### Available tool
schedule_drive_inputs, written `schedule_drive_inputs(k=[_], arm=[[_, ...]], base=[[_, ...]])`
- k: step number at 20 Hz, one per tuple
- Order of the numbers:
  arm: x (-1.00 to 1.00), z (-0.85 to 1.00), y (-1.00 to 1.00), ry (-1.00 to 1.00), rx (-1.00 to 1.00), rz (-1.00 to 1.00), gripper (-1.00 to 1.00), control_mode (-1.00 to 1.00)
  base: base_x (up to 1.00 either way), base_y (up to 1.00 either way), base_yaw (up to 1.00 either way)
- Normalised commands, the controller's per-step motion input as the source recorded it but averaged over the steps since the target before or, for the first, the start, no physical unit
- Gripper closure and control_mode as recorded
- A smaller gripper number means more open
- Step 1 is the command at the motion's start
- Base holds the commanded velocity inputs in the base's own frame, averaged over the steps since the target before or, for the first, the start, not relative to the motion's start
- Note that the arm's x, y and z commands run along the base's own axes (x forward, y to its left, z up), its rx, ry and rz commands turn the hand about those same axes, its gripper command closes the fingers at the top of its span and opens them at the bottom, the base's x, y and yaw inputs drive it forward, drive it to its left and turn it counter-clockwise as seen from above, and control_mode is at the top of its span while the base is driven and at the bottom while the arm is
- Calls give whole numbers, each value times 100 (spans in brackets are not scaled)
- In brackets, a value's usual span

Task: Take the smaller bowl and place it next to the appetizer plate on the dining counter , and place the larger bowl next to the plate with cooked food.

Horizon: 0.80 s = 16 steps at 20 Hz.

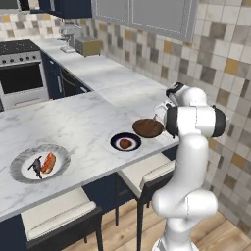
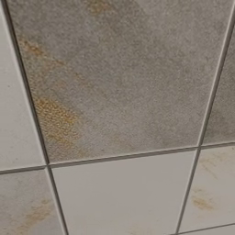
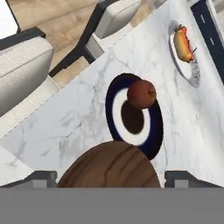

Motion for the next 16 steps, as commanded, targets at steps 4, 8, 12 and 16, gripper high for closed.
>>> schedule_drive_inputs(k=[4, 8, 12, 16], arm=[[-56, 100, 56, -25, -2, 21, -100, -100], [-61, 100, 95, -24, -15, 9, -100, -100], [-61, 100, 100, -19, -23, -1, -100, -100], [-53, 85, 100, -12, -22, -3, -100, -100]], base=[[0, 0, 0], [0, 0, 0], [0, 0, 0], [0, 0, 0]])
